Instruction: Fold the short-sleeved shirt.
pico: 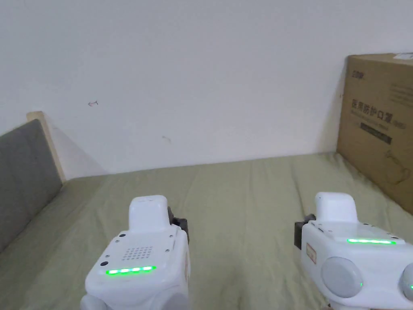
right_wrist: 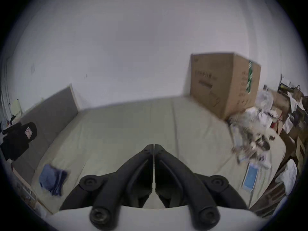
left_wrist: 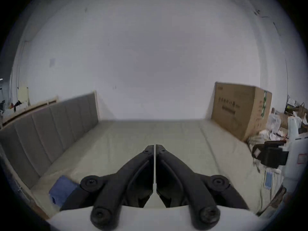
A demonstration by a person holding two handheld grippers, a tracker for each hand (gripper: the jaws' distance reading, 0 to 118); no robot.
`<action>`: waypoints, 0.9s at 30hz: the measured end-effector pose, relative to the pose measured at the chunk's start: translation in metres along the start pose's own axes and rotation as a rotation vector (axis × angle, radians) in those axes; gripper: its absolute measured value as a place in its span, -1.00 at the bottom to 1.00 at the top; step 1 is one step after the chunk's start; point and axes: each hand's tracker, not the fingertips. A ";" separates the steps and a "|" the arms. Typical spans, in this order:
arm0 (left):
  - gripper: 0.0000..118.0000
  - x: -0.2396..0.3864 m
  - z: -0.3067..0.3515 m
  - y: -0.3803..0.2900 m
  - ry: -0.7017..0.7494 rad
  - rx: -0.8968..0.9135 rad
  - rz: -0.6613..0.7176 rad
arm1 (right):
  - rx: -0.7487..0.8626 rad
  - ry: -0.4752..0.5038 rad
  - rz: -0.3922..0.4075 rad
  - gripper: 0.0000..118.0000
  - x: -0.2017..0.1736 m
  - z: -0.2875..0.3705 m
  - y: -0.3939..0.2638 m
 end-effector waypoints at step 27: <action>1.00 0.015 0.065 0.038 0.039 0.165 0.022 | 0.359 0.055 0.171 0.56 0.003 0.081 0.031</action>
